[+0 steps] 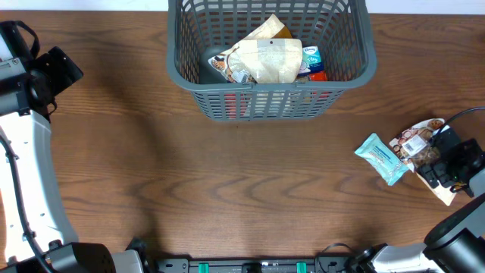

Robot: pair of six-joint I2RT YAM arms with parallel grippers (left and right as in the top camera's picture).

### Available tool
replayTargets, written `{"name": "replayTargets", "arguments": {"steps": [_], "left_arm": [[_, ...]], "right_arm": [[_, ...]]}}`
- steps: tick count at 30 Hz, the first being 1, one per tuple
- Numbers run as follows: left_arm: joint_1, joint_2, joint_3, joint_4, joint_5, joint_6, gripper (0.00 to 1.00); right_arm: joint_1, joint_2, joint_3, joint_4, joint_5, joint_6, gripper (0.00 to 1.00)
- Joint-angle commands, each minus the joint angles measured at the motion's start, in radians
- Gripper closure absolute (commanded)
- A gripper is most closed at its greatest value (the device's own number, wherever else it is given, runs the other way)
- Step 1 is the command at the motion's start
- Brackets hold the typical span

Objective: Pack container
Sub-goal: 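Grasp the clear dried-mushroom bag with the right gripper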

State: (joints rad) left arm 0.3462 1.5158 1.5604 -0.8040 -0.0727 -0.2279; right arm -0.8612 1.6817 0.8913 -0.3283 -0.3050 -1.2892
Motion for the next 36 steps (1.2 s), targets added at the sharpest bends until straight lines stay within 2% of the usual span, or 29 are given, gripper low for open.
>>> {"name": "replayTargets", "arguments": {"steps": [1,23,27,28,32,34,36], "left_arm": [[0.006,0.002,0.007,0.0,0.014,0.016,0.01],[0.006,0.002,0.007,-0.001,0.014,0.016,0.01],[0.006,0.002,0.007,-0.008,0.014,0.016,0.01],[0.005,0.002,0.007,-0.008,0.018,0.016,0.01],[-0.006,0.002,0.007,-0.006,0.021,0.016,0.01],[-0.01,0.002,0.007,-0.005,0.021,0.016,0.01],[-0.011,0.002,0.007,-0.003,0.021,0.016,0.01]], "right_arm": [[-0.011,0.034,0.018,-0.001,-0.037,0.037,0.01],[-0.009,0.06,0.017,-0.024,-0.073,0.063,0.01],[-0.009,0.06,0.017,-0.041,-0.073,0.126,0.01],[-0.009,0.06,0.017,-0.034,-0.072,0.153,0.07],[-0.009,0.06,0.017,-0.027,-0.073,0.193,0.46],[-0.009,0.06,0.017,-0.023,-0.073,0.193,0.62],[-0.009,0.06,0.017,-0.019,-0.073,0.193,0.67]]}}
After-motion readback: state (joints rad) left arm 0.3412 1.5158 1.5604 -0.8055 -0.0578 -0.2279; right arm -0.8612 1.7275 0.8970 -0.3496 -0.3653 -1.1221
